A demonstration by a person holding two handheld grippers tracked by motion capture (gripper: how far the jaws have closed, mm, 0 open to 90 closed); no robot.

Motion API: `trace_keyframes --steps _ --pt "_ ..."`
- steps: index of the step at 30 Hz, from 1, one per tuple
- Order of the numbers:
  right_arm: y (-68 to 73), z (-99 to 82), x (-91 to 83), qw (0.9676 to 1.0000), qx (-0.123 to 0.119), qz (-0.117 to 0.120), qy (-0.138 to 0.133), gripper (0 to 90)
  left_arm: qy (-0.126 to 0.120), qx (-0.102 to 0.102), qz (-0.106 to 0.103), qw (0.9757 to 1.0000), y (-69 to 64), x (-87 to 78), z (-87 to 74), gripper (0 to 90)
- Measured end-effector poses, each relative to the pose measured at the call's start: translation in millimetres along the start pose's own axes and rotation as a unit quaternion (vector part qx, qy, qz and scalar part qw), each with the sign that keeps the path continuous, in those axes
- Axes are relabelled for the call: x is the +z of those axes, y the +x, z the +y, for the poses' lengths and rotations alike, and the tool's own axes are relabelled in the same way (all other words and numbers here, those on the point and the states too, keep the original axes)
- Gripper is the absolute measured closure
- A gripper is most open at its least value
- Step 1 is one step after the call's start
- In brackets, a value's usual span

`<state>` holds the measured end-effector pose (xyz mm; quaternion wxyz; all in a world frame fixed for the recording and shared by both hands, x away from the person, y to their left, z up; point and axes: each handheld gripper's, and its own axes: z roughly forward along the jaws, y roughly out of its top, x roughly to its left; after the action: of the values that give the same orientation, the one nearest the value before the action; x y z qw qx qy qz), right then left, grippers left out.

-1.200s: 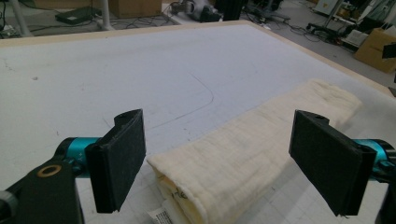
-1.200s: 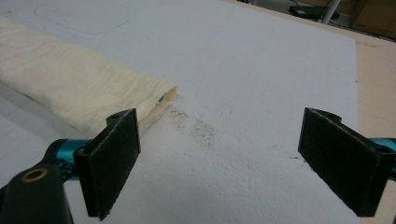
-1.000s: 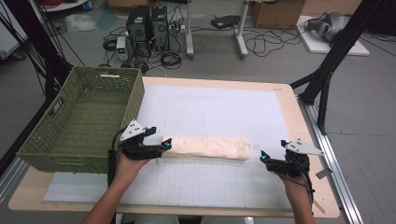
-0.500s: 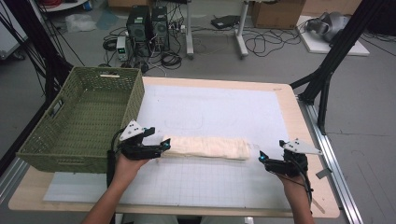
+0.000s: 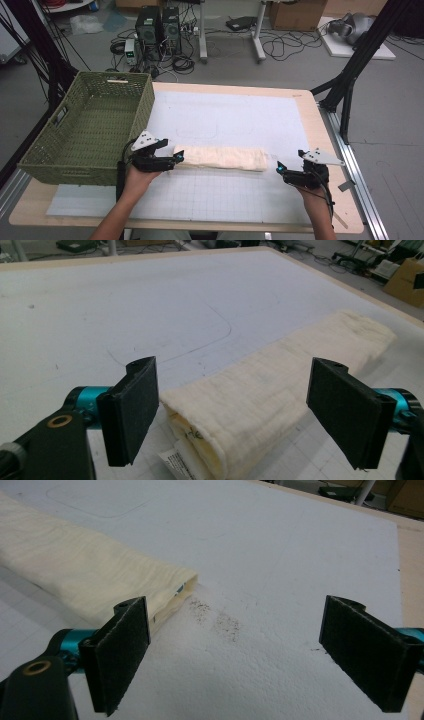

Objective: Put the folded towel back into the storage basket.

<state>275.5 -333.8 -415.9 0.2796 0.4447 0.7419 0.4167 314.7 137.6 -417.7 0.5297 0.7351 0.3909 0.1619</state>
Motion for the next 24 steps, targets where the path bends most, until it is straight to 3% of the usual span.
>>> trace_keyframes --steps 6,8,11,17,24 --pt "0.9 -0.7 0.2 1.0 -0.001 0.002 0.0 12.3 0.032 -0.009 0.026 0.9991 0.2 9.3 -1.9 32.8" --pt "1.7 -0.4 -0.2 1.0 -0.001 0.003 0.0 12.2 0.045 -0.021 0.05 0.9975 2.3 11.2 -2.7 37.2" --pt "3.3 0.1 0.6 1.0 -0.002 0.005 0.001 12.3 0.062 -0.02 0.062 0.9959 4.4 14.2 -4.6 40.3" --pt "6.6 1.4 2.8 0.9999 -0.006 0.009 0.002 12.2 0.058 -0.045 0.058 0.9956 4.5 22.0 -3.3 40.1" --pt "7.7 1.5 4.7 0.9999 -0.006 0.014 0.004 12.3 0.096 -0.035 0.066 0.9926 -2.0 31.1 -9.8 39.6"
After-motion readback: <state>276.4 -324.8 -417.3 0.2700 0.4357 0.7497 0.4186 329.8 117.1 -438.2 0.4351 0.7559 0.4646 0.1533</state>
